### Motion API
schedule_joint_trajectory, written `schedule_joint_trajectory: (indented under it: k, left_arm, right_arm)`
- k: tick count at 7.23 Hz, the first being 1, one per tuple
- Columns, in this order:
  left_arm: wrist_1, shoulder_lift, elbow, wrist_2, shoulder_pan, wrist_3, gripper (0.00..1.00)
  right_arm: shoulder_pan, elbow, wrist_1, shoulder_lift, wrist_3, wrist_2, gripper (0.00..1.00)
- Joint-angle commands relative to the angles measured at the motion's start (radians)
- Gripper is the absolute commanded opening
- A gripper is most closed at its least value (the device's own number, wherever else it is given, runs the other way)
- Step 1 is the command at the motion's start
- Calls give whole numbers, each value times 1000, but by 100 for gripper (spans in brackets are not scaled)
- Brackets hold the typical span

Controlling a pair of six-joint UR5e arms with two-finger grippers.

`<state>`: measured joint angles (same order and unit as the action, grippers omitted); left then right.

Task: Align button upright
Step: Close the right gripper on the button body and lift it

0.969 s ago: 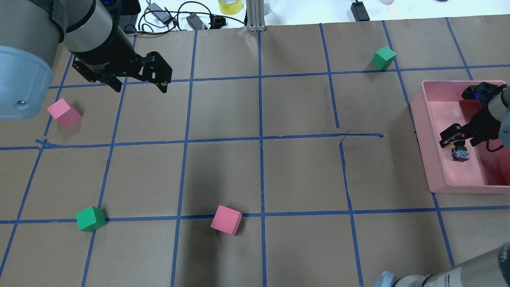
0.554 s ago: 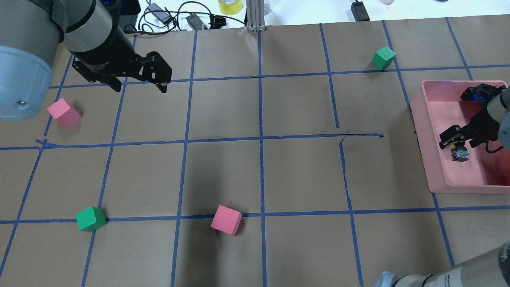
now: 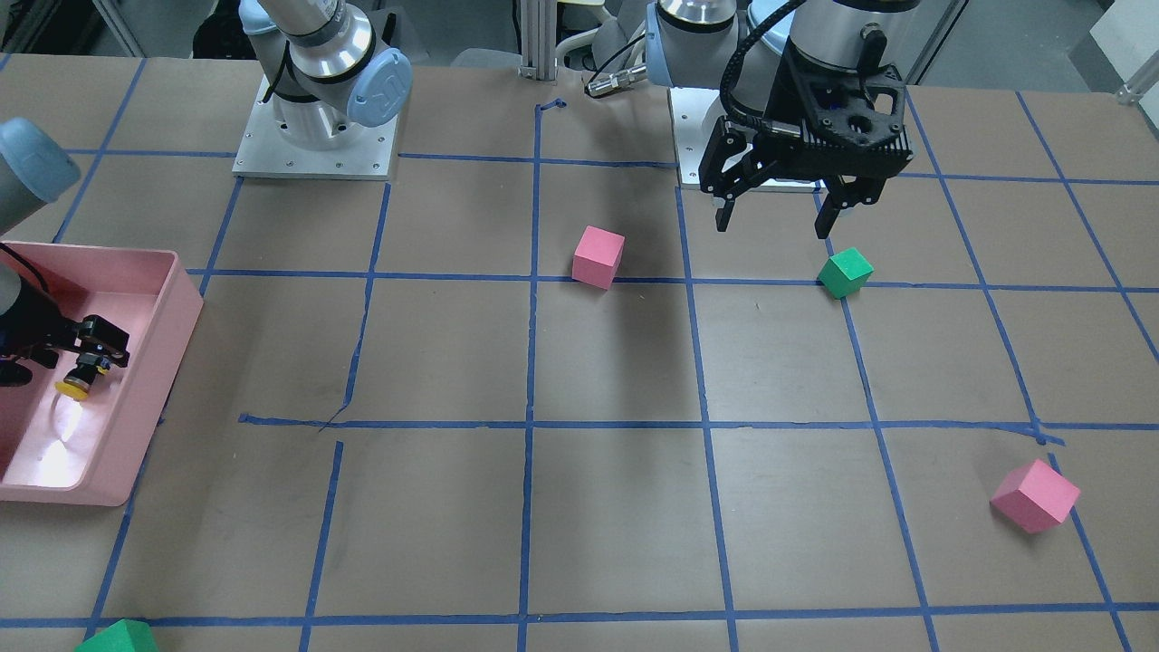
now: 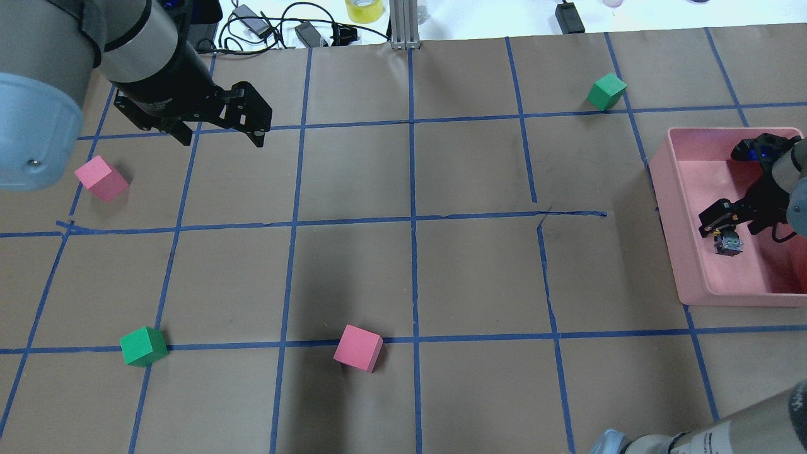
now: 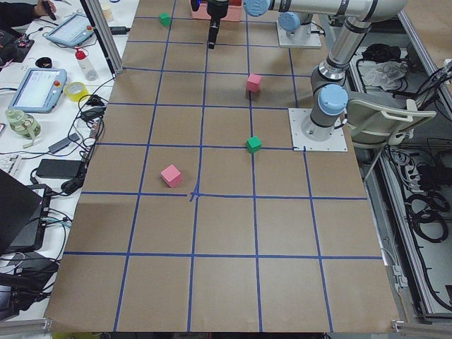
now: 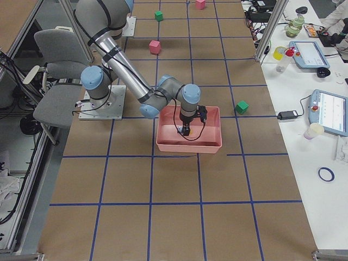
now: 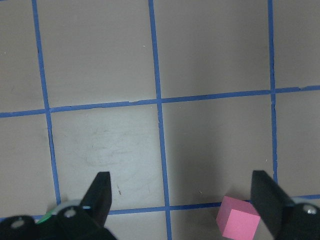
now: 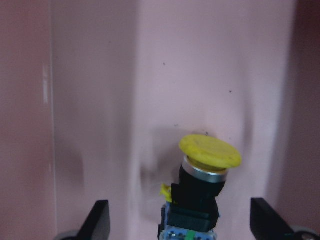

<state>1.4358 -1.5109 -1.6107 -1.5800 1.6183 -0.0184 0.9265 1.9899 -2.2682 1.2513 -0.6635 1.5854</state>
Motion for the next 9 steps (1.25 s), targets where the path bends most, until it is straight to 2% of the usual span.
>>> schedule_joint_trajectory:
  k: [1,3,4,5,8,9]
  left_arm:
    - [0,0,0,0,0,0,100]
    - [0,0,0,0,0,0,100]
    - [0,0,0,0,0,0,100]
    - [0,0,0,0,-2,0,100]
    - [0,0,0,0,-2,0,100]
    - [0,0,0,0,0,0,100]
  right_arm:
    - [0,1,1,-1,-1,8,87]
    - [0,-3,2,-3,-2,12,58]
    - [0,-5,4,-1,-2,39,47]
    - [0,-6,10,-1,-2,74,31]
    - [0,-32,39,8,-1,79,0]
    - [0,-60,64,11,-2,79,0]
